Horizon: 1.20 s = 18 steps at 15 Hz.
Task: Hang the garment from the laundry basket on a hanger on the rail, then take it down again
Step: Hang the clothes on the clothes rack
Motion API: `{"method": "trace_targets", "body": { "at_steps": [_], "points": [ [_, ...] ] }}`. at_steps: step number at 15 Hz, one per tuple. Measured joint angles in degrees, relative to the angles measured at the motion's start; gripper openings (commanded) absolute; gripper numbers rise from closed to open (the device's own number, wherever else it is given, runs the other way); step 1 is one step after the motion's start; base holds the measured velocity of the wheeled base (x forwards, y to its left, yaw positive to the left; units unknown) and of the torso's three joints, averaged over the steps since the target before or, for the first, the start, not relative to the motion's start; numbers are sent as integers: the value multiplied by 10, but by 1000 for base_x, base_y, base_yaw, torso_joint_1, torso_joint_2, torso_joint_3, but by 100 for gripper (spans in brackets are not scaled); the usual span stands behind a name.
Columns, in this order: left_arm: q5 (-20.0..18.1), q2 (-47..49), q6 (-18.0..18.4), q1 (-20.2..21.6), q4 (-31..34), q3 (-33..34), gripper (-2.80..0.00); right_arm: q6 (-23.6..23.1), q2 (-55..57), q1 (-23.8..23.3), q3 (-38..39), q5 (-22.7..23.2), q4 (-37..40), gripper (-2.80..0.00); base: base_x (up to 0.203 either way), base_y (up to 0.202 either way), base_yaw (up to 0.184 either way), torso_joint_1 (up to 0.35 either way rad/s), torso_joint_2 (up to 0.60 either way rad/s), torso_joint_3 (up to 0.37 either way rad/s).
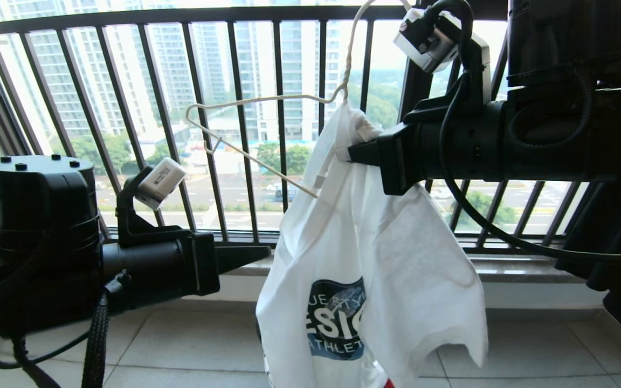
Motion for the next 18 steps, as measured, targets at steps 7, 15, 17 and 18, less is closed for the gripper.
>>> {"method": "trace_targets", "body": {
  "at_steps": [7, 15, 17, 18],
  "points": [
    [21, 2, 2, -8, -1, 1, 0, 2, -6, 5, 6, 1, -2, -280, 0, 0, 0, 0, 0, 0],
    [95, 38, 22, -10, -46, 8, 0, 1, -39, 42, 35, 1, -2, -280, 0, 0, 0, 0, 0, 0],
    [96, 42, 28, -12, -46, 11, 0, 0, -47, 58, 45, 1, -3, -280, 0, 0, 0, 0, 0, 0],
    [99, 44, 35, -13, -46, 12, 0, 0, -51, 63, 48, 1, -3, -280, 0, 0, 0, 0, 0, 0]
  ]
}}
